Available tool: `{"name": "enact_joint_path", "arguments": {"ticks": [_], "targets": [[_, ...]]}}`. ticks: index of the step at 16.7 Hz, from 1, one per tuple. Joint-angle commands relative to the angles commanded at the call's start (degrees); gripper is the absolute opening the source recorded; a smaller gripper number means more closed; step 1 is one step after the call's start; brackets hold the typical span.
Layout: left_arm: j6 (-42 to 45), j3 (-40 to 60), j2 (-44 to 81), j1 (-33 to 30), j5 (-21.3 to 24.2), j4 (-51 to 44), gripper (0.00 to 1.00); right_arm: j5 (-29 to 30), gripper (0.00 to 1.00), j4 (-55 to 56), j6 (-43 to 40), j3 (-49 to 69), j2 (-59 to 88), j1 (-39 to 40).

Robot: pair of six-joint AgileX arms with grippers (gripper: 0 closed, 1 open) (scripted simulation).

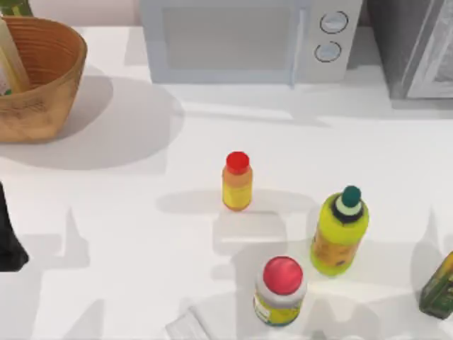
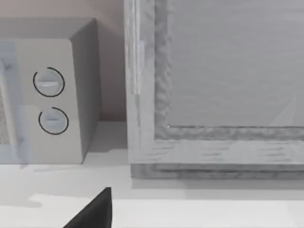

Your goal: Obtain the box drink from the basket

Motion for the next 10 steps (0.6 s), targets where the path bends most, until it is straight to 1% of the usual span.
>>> {"name": "enact_joint_path", "arguments": {"ticks": [3, 5, 7, 10], "targets": [[-0.03, 0.07, 0.57, 0.07, 0.04, 0.24, 1.0, 0.0, 1.0, 0.0, 0.0, 0.0, 0.0, 0.0], [-0.12, 0.66, 3.51, 0.39, 0.27, 1.73, 1.0, 0.0, 1.0, 0.0, 0.0, 0.0, 0.0, 0.0], [-0.14, 2.08, 8.63, 0.9, 0.74, 4.72, 1.0, 0.0, 1.0, 0.0, 0.0, 0.0, 0.0, 0.0], [-0.06, 5.75, 19.42, 1.89, 1.85, 11.79, 1.0, 0.0, 1.0, 0.0, 0.0, 0.0, 0.0, 0.0]]}}
